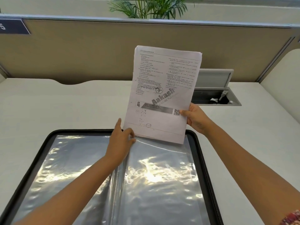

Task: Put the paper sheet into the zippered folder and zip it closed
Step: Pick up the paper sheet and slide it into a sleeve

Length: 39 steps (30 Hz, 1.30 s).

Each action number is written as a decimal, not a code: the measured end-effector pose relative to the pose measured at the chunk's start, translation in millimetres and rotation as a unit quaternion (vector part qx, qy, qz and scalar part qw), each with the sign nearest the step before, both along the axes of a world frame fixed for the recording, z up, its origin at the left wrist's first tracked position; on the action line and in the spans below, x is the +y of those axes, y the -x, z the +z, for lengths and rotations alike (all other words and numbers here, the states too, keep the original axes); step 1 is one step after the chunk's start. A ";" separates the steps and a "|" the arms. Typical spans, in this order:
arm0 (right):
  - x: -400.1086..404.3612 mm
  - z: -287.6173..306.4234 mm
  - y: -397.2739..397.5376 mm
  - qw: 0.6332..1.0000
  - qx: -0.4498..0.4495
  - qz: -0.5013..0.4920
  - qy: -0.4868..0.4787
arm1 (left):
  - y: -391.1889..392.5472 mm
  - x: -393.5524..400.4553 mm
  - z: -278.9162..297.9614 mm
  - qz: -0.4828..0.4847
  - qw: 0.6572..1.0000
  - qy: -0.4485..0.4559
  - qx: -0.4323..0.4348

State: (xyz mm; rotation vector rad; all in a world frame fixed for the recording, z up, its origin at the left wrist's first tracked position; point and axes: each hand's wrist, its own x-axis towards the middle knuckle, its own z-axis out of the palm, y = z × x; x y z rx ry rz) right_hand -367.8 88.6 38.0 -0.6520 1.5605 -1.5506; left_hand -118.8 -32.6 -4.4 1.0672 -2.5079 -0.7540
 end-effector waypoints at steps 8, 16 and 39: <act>-0.8 0.3 3.1 0.999 0.009 0.019 -0.030 | 6.4 -5.8 -0.7 0.002 1.000 -0.015 -0.002; -1.0 -2.2 5.6 0.997 -0.029 0.029 -0.064 | -1.2 -11.5 7.2 -0.030 0.998 -0.056 0.028; -8.3 8.9 10.6 0.998 0.012 0.046 -0.044 | -5.5 -48.9 22.1 -0.171 0.978 0.029 -0.112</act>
